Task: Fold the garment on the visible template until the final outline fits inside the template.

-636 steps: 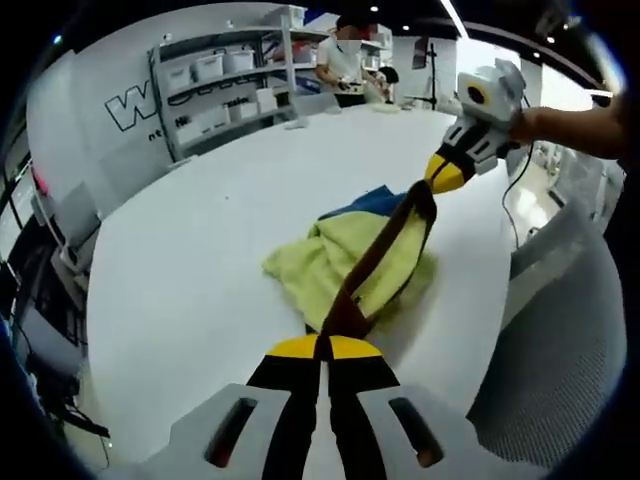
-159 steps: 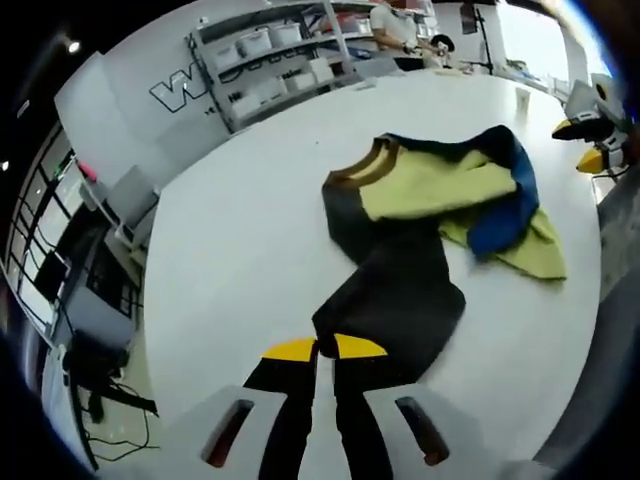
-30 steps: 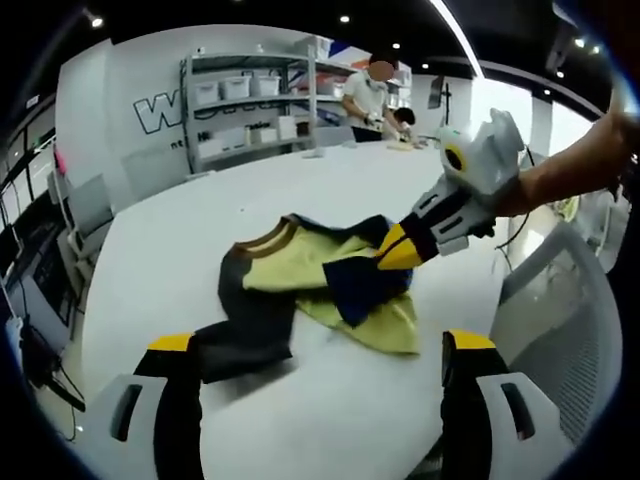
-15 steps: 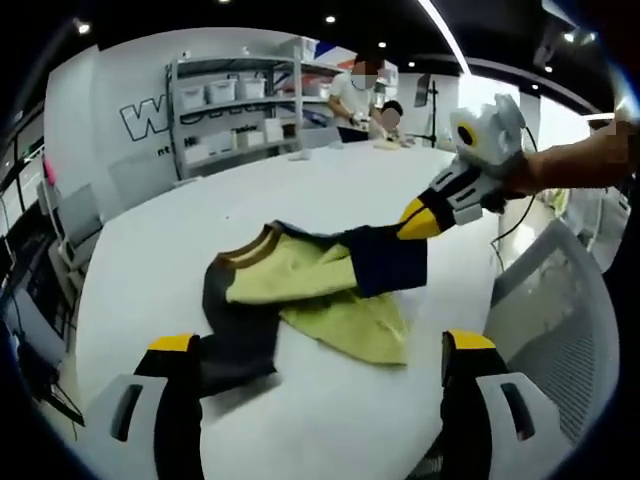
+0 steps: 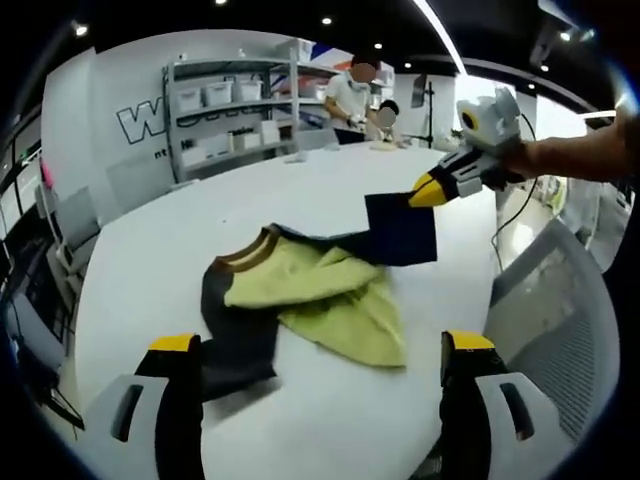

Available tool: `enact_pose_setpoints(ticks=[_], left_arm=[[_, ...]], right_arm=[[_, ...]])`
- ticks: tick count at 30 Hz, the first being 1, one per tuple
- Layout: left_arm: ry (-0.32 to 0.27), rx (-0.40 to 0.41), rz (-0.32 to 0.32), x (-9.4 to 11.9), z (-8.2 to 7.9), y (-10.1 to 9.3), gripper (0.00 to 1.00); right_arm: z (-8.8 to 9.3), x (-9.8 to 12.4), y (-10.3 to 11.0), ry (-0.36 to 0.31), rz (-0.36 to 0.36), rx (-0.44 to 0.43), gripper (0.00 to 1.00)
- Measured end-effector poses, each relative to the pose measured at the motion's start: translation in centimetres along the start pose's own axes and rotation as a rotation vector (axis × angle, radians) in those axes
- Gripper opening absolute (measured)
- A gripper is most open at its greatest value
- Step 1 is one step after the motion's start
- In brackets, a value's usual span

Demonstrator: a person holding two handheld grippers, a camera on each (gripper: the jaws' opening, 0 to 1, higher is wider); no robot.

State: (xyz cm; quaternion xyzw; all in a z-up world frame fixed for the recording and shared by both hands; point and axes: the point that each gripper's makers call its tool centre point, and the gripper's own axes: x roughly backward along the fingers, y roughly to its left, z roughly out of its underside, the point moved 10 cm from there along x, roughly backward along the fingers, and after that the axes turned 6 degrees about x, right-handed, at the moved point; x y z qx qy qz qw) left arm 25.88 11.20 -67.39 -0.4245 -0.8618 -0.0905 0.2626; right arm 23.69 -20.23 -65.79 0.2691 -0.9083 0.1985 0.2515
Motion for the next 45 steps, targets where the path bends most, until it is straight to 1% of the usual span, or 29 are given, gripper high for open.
enact_pose_setpoints(ticks=[10,17,26,33,37,39,45], left_arm=[[-0.001,-0.002,0.006,0.0,0.1,0.1,0.97],[0.0,-0.001,0.007,0.1,0.1,0.1,0.96],[0.006,-0.002,0.006,0.2,0.3,0.3,0.95],[0.006,-0.002,0.001,0.2,0.2,0.5,0.94],[0.004,0.0,-0.001,0.2,0.1,0.7,0.94],[0.004,0.001,-0.002,0.2,0.1,0.7,0.94],[0.014,0.001,-0.009,0.3,0.4,0.5,0.94]], right_arm=[[0.7,1.5,-2.0,0.018,0.057,-0.002,0.0],[1.2,2.9,-4.2,0.031,0.117,-0.004,0.0],[2.2,3.5,-6.7,0.066,0.17,0.007,0.0],[2.3,3.8,-8.6,0.078,0.213,0.015,0.0],[2.6,3.6,-9.2,0.085,0.226,0.007,0.0],[2.8,3.4,-9.1,0.092,0.224,0.006,0.0],[4.7,1.8,-8.2,0.146,0.2,-0.009,0.0]])
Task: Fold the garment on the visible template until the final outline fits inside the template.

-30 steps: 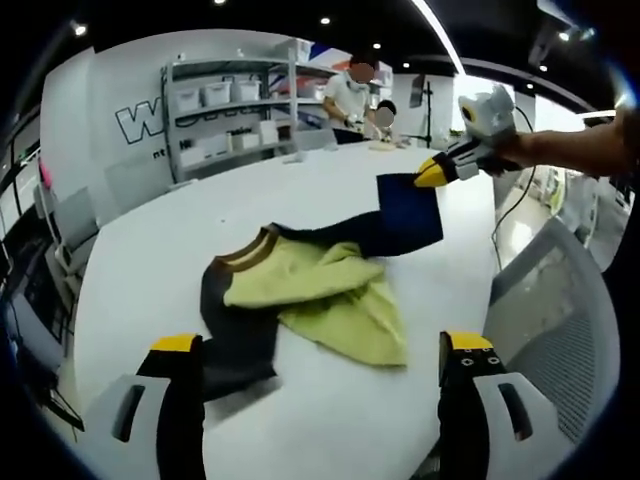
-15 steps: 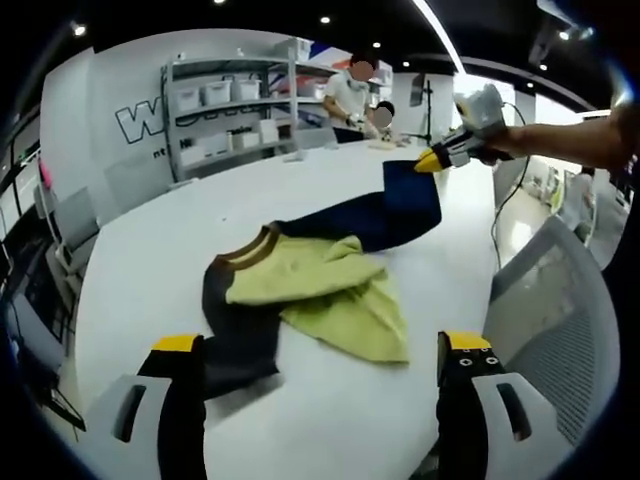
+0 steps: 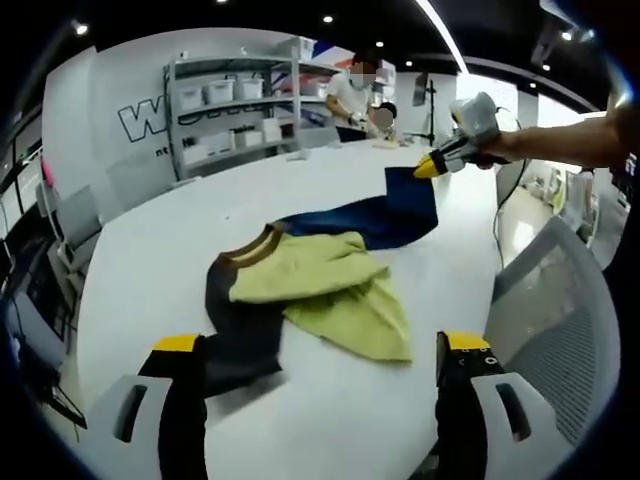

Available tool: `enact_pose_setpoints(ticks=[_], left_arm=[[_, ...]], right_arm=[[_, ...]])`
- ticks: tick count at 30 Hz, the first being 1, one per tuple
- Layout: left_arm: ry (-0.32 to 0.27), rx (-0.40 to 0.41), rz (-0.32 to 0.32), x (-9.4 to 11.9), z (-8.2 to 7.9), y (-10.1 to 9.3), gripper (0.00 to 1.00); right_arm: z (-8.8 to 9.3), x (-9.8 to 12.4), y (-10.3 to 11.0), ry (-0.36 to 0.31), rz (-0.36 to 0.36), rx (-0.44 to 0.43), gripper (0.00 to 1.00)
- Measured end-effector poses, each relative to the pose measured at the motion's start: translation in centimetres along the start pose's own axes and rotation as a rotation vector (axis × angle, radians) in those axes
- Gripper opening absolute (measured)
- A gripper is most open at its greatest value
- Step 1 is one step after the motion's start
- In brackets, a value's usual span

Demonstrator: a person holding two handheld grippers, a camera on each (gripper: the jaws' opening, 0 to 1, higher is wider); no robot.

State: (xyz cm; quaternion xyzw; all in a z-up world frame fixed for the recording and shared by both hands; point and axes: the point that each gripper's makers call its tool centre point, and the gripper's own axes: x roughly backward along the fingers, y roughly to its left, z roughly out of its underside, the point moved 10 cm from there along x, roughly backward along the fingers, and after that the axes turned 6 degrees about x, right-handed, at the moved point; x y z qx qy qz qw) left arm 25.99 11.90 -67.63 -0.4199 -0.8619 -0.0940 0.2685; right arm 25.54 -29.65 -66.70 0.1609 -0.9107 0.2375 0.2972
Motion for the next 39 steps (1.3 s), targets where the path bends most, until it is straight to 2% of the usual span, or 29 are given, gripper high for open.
enact_pose_setpoints(ticks=[6,12,20,28,33,39], left_arm=[[0.01,0.002,0.0,0.2,0.4,-0.1,0.93],[0.02,0.003,0.004,0.0,0.7,-0.2,0.88],[0.041,-0.015,0.012,-0.8,0.9,-0.1,0.76],[0.053,-0.036,0.009,-1.7,0.4,0.5,0.74],[0.05,-0.044,-0.01,-2.3,-0.2,1.6,0.66],[0.025,-0.012,-0.035,-3.0,-1.1,3.2,0.58]], right_arm=[[1.5,-1.5,1.3,0.045,-0.01,-0.018,0.0],[2.0,-2.2,2.4,0.063,-0.031,-0.018,0.0],[1.7,-1.4,2.6,0.052,-0.036,-0.028,0.1],[1.2,-0.9,2.9,0.015,-0.043,-0.045,0.18],[0.6,-1.1,2.8,-0.004,-0.049,-0.049,0.24],[-0.3,-1.8,2.3,-0.023,-0.05,-0.054,0.3]])
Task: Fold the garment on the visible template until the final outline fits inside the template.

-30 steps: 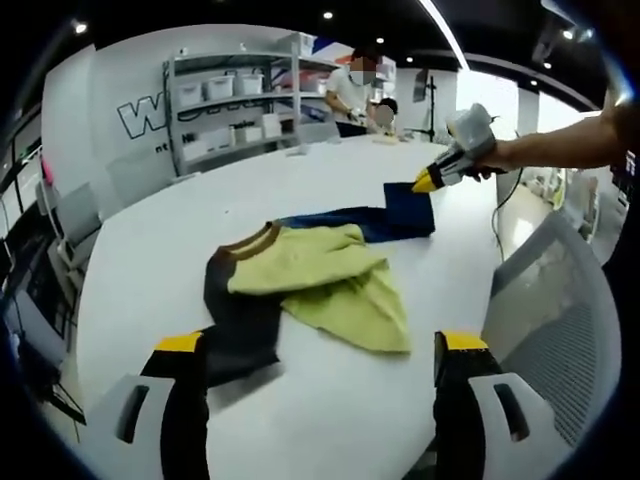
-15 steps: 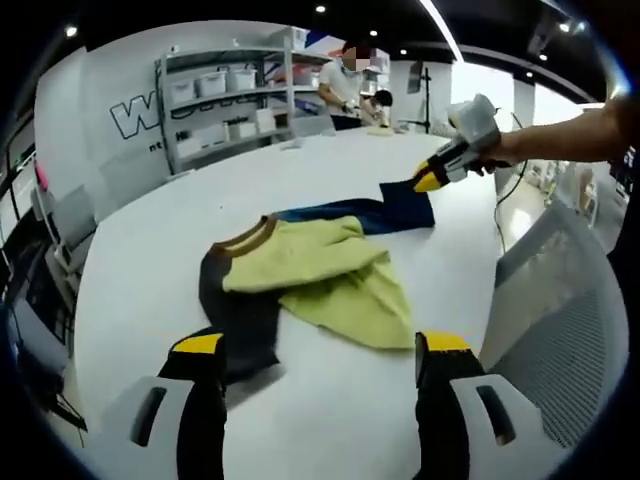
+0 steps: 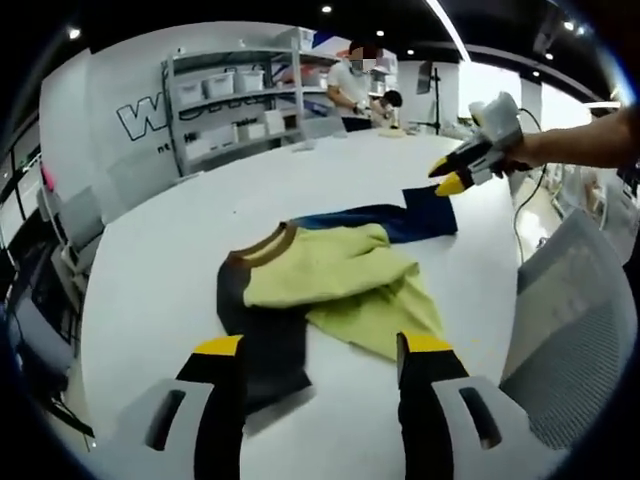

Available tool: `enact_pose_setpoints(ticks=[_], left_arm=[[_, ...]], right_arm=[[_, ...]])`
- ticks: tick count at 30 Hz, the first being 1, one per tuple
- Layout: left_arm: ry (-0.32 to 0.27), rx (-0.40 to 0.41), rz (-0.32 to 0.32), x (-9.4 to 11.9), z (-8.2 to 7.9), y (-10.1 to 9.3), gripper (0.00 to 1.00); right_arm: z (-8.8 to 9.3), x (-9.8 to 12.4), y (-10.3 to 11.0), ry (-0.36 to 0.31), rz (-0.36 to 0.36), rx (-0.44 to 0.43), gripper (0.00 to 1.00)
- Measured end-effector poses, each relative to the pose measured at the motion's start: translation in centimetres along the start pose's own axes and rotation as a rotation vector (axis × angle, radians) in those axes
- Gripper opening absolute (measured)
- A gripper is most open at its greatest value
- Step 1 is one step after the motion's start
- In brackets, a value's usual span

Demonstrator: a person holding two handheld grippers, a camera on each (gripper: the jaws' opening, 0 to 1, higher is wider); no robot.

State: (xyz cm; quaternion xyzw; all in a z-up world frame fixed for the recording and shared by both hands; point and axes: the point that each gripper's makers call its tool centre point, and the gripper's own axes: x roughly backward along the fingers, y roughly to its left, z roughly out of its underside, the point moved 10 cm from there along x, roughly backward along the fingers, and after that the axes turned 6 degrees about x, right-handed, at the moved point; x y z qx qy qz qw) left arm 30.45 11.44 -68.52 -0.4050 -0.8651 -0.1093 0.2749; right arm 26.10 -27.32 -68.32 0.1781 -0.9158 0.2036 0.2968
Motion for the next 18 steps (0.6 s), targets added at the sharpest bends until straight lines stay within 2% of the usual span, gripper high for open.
enact_pose_setpoints(ticks=[6,18], left_arm=[[-0.008,-0.002,-0.021,-0.9,-0.9,1.5,0.55],[-0.002,0.019,-0.048,-3.2,-1.8,4.2,0.51]], right_arm=[[-0.9,-0.8,-0.5,-0.019,-0.005,0.006,0.33],[-1.9,-3.7,-1.8,-0.015,-0.03,0.005,0.36]])
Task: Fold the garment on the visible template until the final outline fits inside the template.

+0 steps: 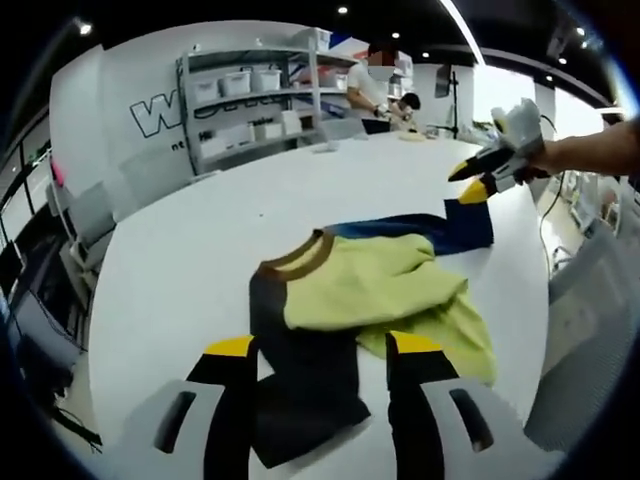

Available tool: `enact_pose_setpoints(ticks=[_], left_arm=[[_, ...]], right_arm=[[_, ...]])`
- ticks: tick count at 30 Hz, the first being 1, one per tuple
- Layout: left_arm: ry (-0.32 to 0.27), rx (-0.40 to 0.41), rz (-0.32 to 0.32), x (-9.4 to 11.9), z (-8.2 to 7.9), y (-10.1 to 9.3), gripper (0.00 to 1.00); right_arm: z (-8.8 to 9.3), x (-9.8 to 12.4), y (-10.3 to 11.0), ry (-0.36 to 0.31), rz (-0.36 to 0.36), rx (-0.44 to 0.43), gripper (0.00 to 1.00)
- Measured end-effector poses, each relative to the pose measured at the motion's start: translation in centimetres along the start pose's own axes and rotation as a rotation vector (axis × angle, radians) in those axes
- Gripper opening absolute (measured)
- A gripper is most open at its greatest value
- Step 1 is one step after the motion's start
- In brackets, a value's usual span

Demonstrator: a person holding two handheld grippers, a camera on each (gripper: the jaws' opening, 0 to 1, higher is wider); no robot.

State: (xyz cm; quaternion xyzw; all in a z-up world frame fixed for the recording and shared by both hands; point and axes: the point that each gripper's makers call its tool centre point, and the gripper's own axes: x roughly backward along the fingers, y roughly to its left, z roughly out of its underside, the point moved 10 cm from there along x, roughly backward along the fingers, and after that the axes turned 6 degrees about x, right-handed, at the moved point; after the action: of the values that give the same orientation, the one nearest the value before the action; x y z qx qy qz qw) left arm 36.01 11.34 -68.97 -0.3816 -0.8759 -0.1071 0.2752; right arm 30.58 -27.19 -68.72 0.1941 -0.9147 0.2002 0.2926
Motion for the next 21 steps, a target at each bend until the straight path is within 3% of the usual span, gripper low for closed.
enact_pose_setpoints(ticks=[8,13,21], left_arm=[[0.023,0.003,-0.011,-2.0,-0.3,1.6,0.48],[0.081,-0.011,-0.011,-3.3,0.3,3.0,0.43],[0.118,-0.009,-0.001,-4.7,0.4,4.5,0.37]], right_arm=[[-0.4,-1.9,-0.7,0.005,-0.02,0.004,0.37],[-0.7,-3.3,-1.2,0.0,-0.034,0.017,0.35],[-1.0,-5.4,-1.7,-0.009,-0.047,0.019,0.31]])
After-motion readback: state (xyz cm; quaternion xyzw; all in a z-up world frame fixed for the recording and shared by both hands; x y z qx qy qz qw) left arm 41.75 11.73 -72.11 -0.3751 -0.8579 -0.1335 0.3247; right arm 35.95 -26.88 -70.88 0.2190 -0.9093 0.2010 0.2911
